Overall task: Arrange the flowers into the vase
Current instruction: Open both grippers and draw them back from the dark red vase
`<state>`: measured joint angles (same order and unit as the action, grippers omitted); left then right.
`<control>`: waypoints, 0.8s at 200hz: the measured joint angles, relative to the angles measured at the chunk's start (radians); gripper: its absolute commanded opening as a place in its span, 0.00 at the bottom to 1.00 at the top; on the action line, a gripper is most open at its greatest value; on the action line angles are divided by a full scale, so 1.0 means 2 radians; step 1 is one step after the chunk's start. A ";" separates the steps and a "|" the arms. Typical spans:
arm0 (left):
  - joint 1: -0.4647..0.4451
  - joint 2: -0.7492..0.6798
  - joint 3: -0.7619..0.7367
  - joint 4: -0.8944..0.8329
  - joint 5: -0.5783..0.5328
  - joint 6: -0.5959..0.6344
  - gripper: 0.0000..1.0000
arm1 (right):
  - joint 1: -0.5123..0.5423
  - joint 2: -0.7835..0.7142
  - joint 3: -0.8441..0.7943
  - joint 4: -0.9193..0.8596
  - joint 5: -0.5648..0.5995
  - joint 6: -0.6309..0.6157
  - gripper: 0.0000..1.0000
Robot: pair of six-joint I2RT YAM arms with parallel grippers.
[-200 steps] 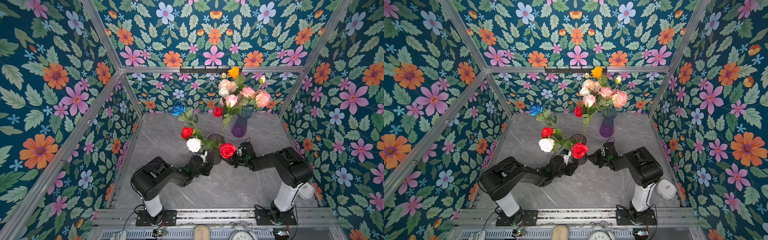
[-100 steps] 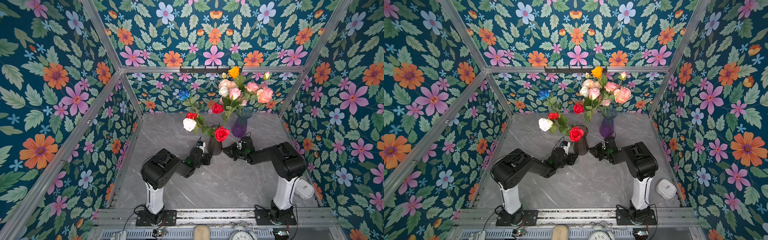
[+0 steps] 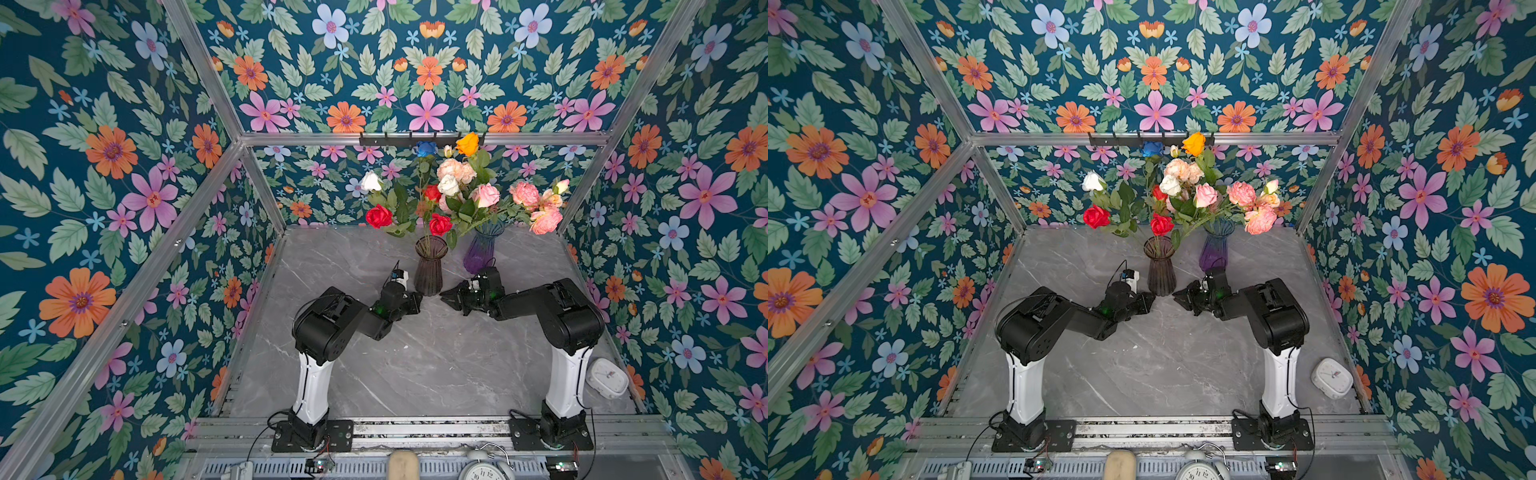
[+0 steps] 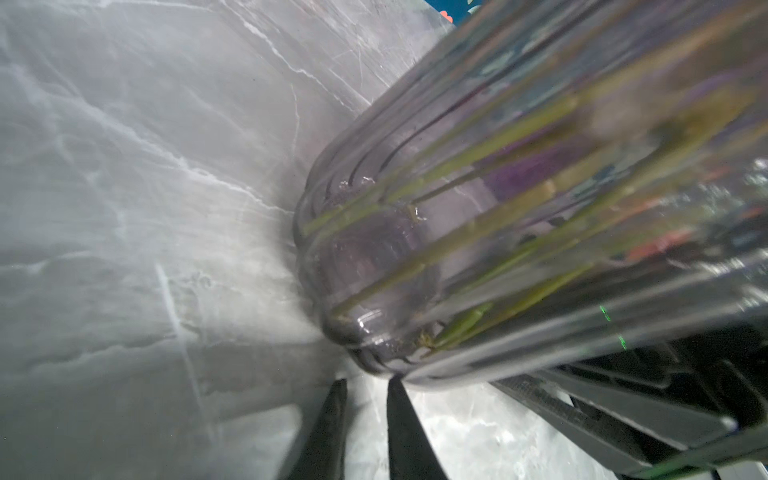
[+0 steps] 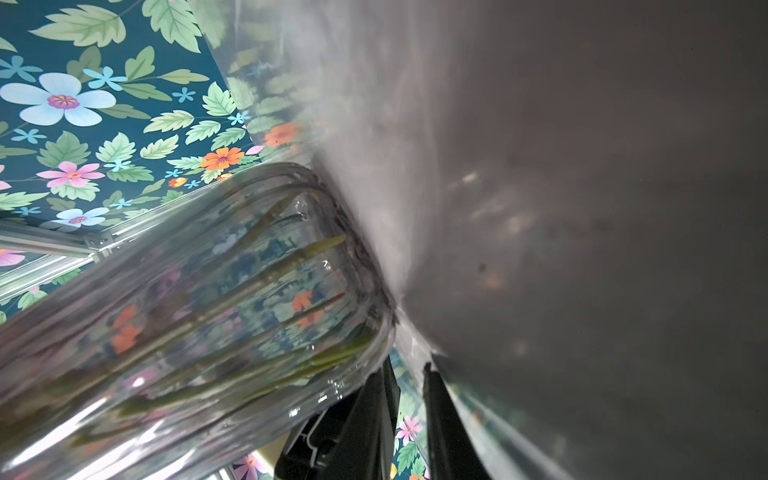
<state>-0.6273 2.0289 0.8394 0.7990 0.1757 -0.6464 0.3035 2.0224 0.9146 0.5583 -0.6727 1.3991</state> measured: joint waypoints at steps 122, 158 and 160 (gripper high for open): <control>0.030 -0.293 -0.167 -0.051 -0.044 0.054 0.86 | -0.015 -0.178 -0.055 -0.168 0.039 -0.140 0.23; 0.037 -0.482 -0.192 -0.122 -0.135 0.107 1.00 | -0.015 -0.393 -0.012 -0.338 0.210 -0.319 0.72; 0.037 -0.491 -0.195 -0.125 -0.143 0.110 1.00 | -0.015 -0.401 -0.012 -0.342 0.219 -0.326 0.78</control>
<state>-0.5526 1.0473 0.4503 0.5488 -0.1108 -0.4259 0.2737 1.2213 0.8906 -0.1261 -0.2340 0.7475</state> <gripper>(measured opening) 0.998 0.431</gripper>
